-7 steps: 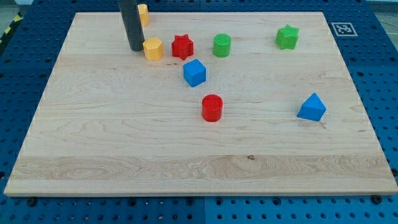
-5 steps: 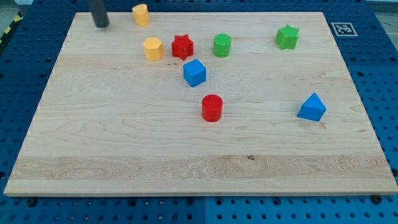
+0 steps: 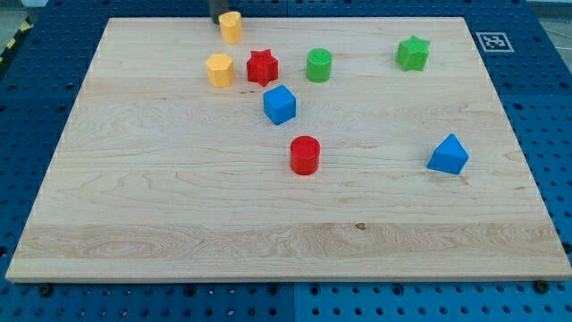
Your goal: Move the yellow heart above the yellow hexagon
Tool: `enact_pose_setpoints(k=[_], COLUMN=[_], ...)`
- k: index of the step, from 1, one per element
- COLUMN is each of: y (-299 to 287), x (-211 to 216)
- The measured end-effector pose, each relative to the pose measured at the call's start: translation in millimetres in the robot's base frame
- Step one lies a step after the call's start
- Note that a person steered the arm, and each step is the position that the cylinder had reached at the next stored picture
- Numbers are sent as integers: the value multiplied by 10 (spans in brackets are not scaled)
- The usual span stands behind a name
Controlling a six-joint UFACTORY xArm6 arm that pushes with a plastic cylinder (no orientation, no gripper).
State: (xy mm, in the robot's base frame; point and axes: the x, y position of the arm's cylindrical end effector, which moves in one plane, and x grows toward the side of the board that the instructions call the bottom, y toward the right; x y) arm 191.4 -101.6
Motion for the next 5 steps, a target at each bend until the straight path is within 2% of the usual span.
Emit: enact_pose_setpoints(k=[2,4,5], y=[515,317,306], x=[42,264,515])
